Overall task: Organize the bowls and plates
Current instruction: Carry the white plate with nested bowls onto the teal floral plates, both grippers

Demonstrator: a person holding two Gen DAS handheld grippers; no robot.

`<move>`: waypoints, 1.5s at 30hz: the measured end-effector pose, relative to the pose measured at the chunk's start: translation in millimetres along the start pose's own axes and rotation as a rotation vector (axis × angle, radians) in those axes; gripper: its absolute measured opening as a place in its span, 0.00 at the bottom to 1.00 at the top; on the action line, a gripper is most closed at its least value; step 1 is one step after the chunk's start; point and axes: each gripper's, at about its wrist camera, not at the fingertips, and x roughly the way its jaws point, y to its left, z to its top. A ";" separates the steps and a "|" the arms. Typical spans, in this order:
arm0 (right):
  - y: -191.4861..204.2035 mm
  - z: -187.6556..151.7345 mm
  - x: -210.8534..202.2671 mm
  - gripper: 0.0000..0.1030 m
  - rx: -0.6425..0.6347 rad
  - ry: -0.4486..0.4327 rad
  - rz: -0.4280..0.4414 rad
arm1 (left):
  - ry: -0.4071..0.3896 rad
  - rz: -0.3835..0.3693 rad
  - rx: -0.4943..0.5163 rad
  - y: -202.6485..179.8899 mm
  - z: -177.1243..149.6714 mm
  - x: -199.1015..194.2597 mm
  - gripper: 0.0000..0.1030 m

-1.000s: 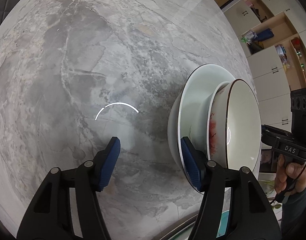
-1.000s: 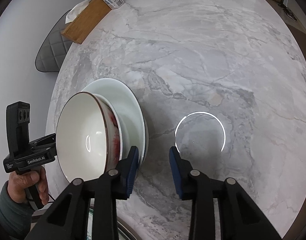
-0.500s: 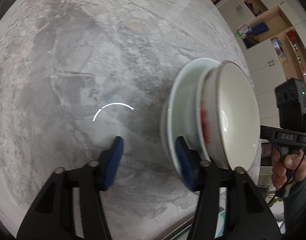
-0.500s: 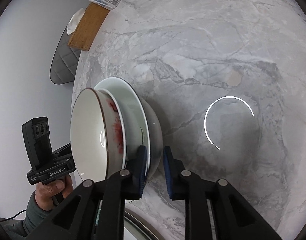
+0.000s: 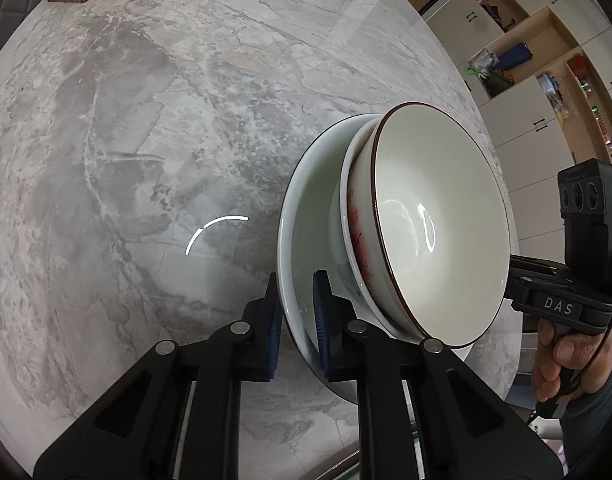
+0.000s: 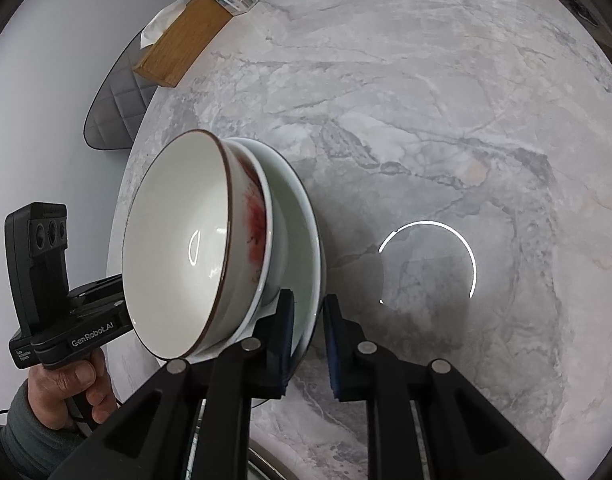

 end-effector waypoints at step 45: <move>58.1 -143.4 -94.2 0.15 -0.077 -0.034 -0.011 | -0.063 0.085 -0.013 -76.9 -173.3 -135.1 0.12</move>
